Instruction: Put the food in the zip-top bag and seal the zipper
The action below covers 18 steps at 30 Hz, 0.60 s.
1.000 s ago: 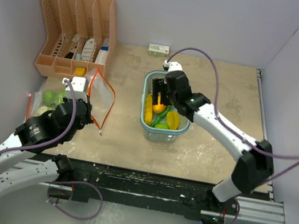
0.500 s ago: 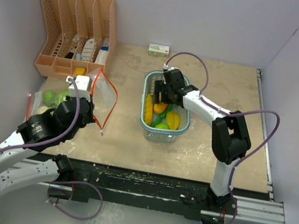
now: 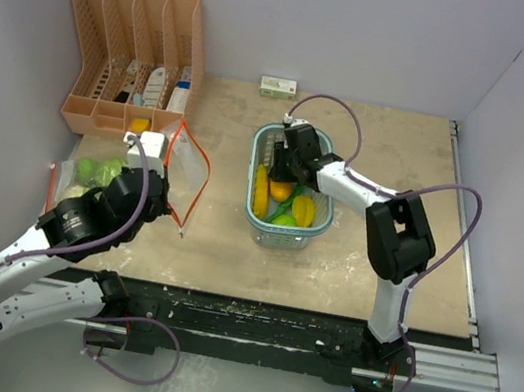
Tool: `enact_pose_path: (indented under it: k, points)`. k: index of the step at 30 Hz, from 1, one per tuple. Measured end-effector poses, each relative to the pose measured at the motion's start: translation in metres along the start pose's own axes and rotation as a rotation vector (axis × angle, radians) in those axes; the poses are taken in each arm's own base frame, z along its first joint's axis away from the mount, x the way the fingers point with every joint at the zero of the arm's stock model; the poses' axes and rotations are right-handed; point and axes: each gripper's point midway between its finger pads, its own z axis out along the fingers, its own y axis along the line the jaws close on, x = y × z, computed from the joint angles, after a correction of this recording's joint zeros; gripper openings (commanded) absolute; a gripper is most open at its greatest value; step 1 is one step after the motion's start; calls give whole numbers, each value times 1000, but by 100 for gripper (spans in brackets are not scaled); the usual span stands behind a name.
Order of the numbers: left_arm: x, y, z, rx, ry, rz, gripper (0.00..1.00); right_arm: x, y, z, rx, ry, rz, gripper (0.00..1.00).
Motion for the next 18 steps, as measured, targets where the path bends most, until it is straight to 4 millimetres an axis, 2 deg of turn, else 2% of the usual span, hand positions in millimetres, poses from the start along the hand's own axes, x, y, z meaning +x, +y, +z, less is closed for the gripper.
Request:
enact_pose_path:
  k: [4, 7, 12, 16, 18]
  points:
    - [-1, 1, -1, 3, -6, -5, 0, 6, -4, -18, 4, 7, 11, 25]
    - [-1, 1, -1, 3, -6, -5, 0, 3, -6, -48, -1, -6, 18, 24]
    - [2, 1, 0, 1, -1, -2, 0, -42, 2, -120, -75, -166, 37, 23]
    - [2, 0, 1, 2, -1, -2, 0, -77, 23, -191, -226, -320, 39, 21]
    - [2, -1, 1, 5, 1, -2, 0, -86, 37, -221, -313, -378, 28, 21]
